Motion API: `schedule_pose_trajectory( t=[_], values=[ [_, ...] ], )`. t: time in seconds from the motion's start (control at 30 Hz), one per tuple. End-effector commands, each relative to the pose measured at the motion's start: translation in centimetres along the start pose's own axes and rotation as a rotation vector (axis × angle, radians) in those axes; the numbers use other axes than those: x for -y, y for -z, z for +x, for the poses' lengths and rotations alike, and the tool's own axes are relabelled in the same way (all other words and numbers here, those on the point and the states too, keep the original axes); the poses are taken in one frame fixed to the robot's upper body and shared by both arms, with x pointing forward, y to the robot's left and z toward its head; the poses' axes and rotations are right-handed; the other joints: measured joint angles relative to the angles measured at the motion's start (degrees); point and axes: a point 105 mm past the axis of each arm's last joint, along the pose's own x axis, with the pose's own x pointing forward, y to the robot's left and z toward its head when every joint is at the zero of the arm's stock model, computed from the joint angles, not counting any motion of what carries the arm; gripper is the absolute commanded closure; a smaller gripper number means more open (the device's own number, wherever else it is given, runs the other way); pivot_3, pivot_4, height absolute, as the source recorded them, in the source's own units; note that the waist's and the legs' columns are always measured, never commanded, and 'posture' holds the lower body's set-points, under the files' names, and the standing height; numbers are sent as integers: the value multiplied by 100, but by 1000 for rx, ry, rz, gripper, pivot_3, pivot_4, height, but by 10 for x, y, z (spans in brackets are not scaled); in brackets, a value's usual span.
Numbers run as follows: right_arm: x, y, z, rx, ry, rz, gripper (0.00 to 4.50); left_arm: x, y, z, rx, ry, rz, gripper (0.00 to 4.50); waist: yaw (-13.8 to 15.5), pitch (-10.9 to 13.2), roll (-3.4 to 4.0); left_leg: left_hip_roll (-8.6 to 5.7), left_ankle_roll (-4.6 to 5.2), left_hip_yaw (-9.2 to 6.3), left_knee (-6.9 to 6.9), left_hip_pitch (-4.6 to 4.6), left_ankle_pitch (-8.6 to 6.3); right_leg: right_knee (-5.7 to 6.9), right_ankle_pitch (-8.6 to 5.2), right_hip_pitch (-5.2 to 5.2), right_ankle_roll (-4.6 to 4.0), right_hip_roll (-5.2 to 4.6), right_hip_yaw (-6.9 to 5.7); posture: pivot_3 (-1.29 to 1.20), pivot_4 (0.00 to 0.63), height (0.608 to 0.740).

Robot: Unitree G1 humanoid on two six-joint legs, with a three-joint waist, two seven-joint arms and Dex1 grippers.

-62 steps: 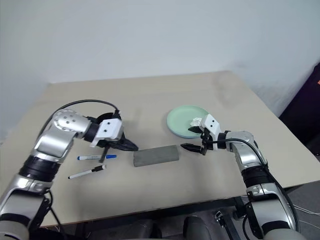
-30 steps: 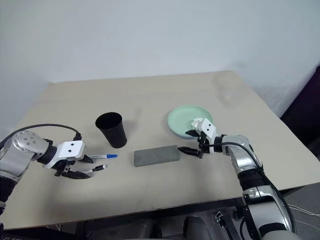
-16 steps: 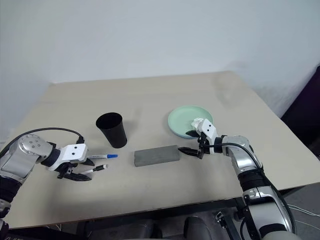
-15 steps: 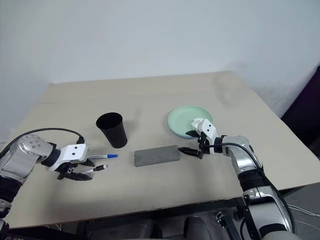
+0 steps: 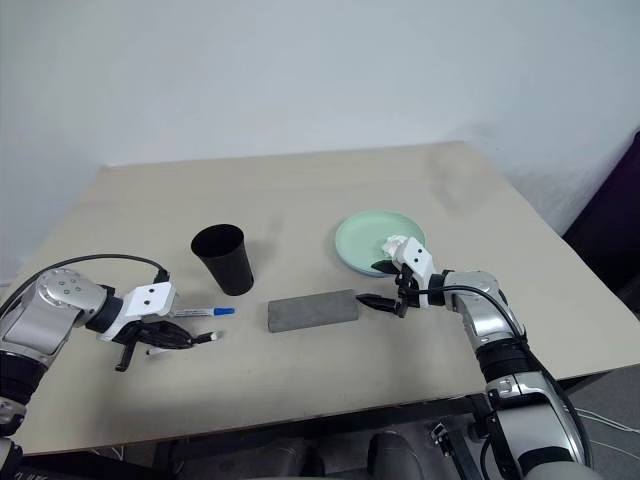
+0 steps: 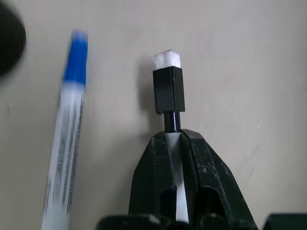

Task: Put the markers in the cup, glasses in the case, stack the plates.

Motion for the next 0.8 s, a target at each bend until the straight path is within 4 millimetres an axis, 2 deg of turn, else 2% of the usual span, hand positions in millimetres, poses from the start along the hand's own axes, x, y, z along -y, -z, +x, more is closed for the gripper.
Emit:
schedule_pose_trajectory(
  t=[0.03,0.2,0.33,0.43,0.53,0.63,0.8],
  values=[
    [6,-20,-3,48,12,-54,61,-1,-38,-12,153,-3,52,4438,-5,1,-6,0,0,1,0,-2,0,0,0,-2,0,0,1,0,0,740],
    [7,-21,-3,46,11,-57,61,-2,-88,-20,385,-12,60,4438,-21,2,-9,0,5,-1,0,-3,3,1,0,-4,0,4,0,0,0,740],
    [7,-21,-4,43,9,-58,61,-31,-127,-37,606,-187,23,4438,-28,5,-14,0,18,-4,5,8,14,1,0,13,1,7,0,0,0,740],
    [7,-21,-4,41,8,-59,61,-55,-145,-54,741,-377,26,4438,-36,5,-16,0,14,-7,6,26,13,-3,0,33,2,8,-1,0,0,740],
    [6,-20,-5,38,4,-59,61,-70,-154,-68,845,-532,15,4438,-45,5,-16,-1,11,-6,6,32,13,-3,1,38,3,8,1,0,0,740],
    [4,-22,-5,39,-7,-60,61,-82,-152,-75,890,-663,-11,4438,-37,5,-16,-1,9,-10,6,31,16,0,2,36,3,10,0,0,0,740],
    [3,-47,-6,140,-36,-45,61,-93,-143,-79,963,-805,-55,4438,-33,4,-18,-4,-7,-13,6,27,7,-3,3,37,3,8,0,0,0,740]
  ],
)
